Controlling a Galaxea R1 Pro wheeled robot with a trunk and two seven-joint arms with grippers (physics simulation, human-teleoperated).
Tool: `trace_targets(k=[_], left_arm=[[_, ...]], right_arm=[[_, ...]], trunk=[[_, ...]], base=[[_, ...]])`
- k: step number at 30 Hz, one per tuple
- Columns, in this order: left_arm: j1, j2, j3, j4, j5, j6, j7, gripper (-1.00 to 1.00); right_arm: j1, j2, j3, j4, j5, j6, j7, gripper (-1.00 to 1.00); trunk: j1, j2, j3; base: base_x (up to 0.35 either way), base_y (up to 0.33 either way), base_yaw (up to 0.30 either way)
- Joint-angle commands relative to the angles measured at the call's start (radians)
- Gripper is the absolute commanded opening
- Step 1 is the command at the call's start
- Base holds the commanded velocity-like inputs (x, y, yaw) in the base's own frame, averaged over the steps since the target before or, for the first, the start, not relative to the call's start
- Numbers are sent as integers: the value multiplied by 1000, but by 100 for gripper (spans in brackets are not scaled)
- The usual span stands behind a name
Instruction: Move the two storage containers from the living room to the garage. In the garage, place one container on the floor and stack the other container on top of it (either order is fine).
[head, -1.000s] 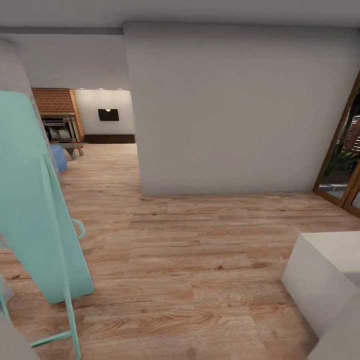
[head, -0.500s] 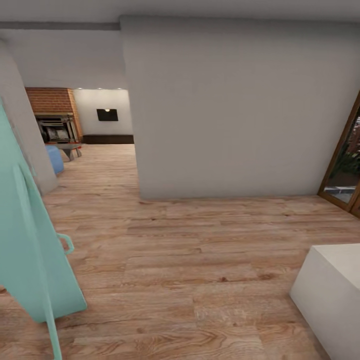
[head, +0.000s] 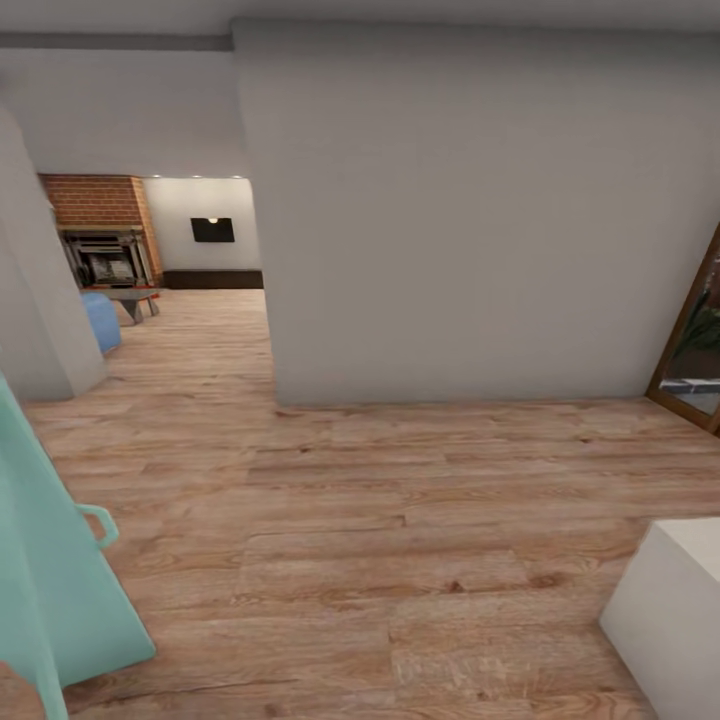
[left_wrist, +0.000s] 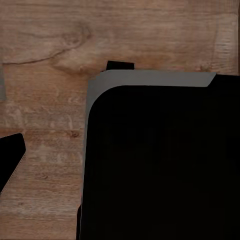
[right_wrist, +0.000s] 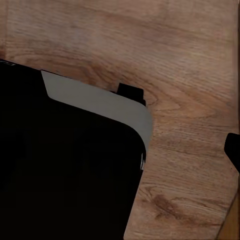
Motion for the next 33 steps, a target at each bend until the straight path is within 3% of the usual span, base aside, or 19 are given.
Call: trace_targets(k=[1,33], left_arm=[[-1,0,0,0,8,-2,-1,100],[0,0,0,0,9,-2,-1,100]], right_arm=[[-1,0,7,3,-11,-6,6,100],[-1,0,7,4,-15,1,6,100]], trunk=[[1,0,-1],[1,0,-1]], base=[[322,0,0],[322,0,0]])
